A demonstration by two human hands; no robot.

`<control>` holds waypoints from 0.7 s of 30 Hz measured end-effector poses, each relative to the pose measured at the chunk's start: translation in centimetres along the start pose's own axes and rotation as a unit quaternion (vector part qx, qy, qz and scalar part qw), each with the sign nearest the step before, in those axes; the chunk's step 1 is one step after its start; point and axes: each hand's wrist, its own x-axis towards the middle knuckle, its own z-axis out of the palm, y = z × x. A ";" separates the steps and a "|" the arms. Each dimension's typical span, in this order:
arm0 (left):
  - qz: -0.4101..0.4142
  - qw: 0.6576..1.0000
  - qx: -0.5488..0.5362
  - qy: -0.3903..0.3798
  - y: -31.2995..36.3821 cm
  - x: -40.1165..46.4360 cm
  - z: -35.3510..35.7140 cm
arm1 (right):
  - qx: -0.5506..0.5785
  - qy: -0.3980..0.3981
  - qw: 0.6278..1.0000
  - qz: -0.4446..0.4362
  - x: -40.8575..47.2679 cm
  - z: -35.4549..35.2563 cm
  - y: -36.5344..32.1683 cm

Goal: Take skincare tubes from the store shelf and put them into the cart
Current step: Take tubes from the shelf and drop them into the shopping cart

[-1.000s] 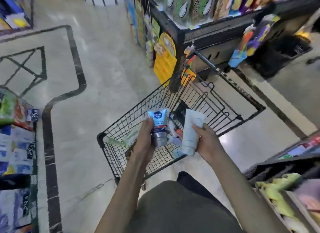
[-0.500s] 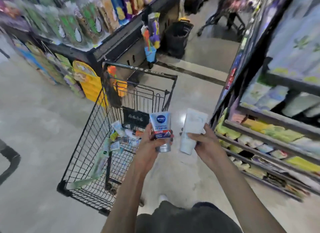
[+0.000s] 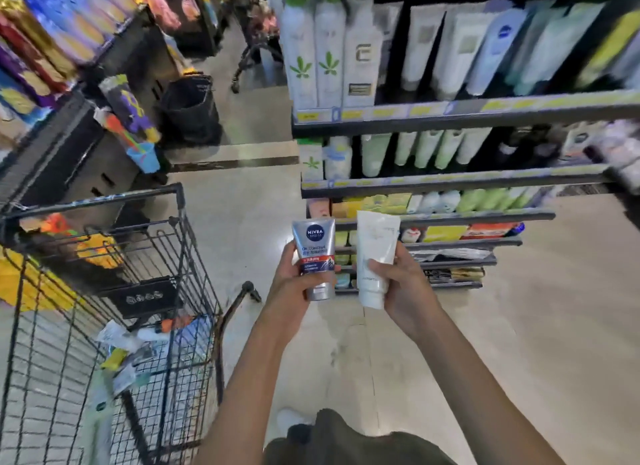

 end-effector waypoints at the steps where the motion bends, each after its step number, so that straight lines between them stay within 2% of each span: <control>1: -0.005 1.000 0.003 -0.007 -0.6 0.2 1.9 | 0.003 0.009 1.000 -0.009 -0.8 -1.6 -0.9; 12: -0.021 0.997 0.031 -0.067 -7.0 1.8 19.2 | 0.006 0.091 0.993 -0.073 -7.4 -16.7 -9.0; 21: -0.049 0.994 0.043 -0.090 -10.3 5.5 27.9 | 0.018 0.138 0.986 -0.091 -8.5 -24.5 -14.5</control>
